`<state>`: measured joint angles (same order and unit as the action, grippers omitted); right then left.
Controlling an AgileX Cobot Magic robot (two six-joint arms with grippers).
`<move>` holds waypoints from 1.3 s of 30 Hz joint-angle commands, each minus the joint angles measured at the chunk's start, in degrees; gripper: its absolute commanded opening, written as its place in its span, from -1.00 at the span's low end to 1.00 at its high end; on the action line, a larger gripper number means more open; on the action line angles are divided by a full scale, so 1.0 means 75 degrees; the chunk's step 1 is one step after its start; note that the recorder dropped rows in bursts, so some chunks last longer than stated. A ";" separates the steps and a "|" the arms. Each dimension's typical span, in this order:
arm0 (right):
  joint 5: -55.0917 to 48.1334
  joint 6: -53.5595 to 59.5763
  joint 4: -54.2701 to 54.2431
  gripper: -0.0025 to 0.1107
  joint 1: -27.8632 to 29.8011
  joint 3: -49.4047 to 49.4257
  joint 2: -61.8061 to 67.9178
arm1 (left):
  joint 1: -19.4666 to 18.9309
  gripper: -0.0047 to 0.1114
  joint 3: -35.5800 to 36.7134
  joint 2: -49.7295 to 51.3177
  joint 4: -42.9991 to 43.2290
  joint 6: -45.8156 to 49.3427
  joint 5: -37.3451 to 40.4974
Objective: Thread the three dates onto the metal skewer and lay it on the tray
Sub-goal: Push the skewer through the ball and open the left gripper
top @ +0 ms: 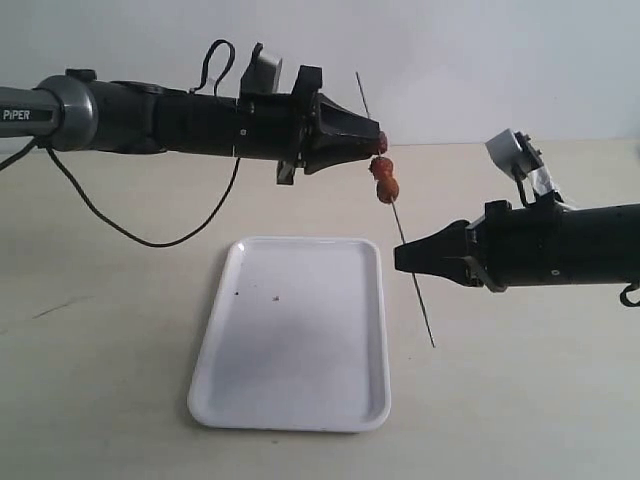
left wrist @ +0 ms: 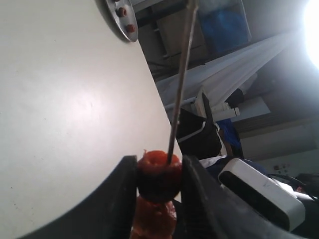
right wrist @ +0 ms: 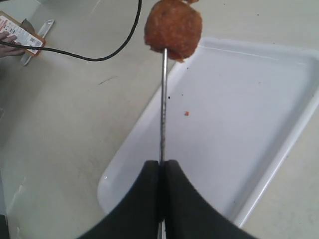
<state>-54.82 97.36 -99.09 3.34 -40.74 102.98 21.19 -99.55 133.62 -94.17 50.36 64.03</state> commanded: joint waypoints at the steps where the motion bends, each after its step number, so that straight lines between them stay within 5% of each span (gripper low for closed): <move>1: -0.0165 0.0207 -0.0114 -0.96 0.0038 -0.0183 0.0000 | 0.0074 -0.39 0.0028 -0.0030 0.0287 0.0271 0.0030; 8: -0.0128 0.0207 -0.0114 -0.96 0.0038 -0.0184 0.0000 | 0.0074 -0.37 0.0028 -0.0030 0.0301 0.0453 0.0059; 15: 0.0234 0.0207 -0.0114 -0.96 0.0038 -0.0184 0.0000 | 0.0074 0.07 0.0028 -0.0030 0.0286 0.0508 0.0150; 33: 0.0345 0.0469 0.0119 -0.96 0.0038 -0.0184 0.0000 | -0.0785 0.02 0.0028 -0.0030 0.0594 0.1277 0.0791; 36: 0.0345 0.0485 0.0171 -0.96 0.0038 -0.0184 0.0000 | -0.0785 -0.15 0.0028 -0.0059 0.1154 0.1865 0.0791; 39: 0.0345 0.0486 0.0246 -0.96 0.0038 -0.0184 0.0000 | -0.0770 -0.56 0.0106 -0.0059 0.1671 0.2328 0.0791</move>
<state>-51.71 100.05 -97.61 3.34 -41.67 102.98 15.36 -99.55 133.82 -84.57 64.86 69.28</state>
